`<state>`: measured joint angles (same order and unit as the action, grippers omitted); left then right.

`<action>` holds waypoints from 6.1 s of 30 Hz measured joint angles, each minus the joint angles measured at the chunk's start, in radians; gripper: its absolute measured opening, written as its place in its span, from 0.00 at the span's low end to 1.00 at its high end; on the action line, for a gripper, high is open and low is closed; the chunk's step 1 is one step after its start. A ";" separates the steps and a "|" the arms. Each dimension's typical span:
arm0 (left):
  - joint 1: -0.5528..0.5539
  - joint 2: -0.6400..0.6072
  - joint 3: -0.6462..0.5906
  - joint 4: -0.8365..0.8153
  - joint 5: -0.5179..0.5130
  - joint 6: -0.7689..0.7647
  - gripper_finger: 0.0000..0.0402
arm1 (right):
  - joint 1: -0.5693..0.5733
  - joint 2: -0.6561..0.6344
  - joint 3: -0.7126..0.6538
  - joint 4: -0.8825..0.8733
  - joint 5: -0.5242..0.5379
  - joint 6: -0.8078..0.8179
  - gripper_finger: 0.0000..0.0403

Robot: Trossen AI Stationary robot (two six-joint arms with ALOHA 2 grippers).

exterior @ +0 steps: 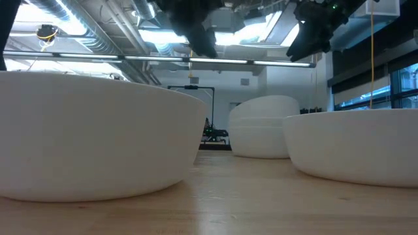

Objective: Nest bowls inside each other
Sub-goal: Stack the white bowl on top of the white bowl

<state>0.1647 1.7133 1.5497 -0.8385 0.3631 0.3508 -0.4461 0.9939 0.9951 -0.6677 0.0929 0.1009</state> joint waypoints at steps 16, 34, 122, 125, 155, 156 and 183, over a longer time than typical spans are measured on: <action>-0.218 -0.007 -0.065 -0.102 -0.149 -0.116 0.41 | 0.000 0.001 -0.003 -0.027 -0.008 -0.020 0.48; -0.415 0.007 -0.243 0.089 -0.260 -0.460 0.41 | 0.000 0.001 -0.003 -0.080 -0.009 -0.082 0.48; 0.190 0.234 0.041 0.481 -0.276 -0.473 0.00 | -0.003 0.000 -0.003 -0.104 -0.006 -0.085 0.48; 0.194 0.234 0.041 0.470 -0.285 -0.480 0.00 | -0.003 0.000 -0.003 -0.103 -0.006 -0.085 0.48; 0.213 0.245 0.043 0.414 -0.212 -0.560 0.11 | -0.003 0.000 -0.003 -0.102 -0.006 -0.084 0.48; 0.213 0.245 0.043 0.406 -0.212 -0.560 0.11 | -0.003 0.000 -0.003 -0.101 -0.006 -0.084 0.48; 0.201 0.156 0.042 0.406 -0.131 -0.359 0.33 | -0.003 0.000 -0.003 -0.138 -0.006 -0.084 0.48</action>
<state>0.3660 1.8697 1.5913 -0.4328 0.2323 -0.0082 -0.4496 0.9943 0.9920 -0.8054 0.0868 0.0170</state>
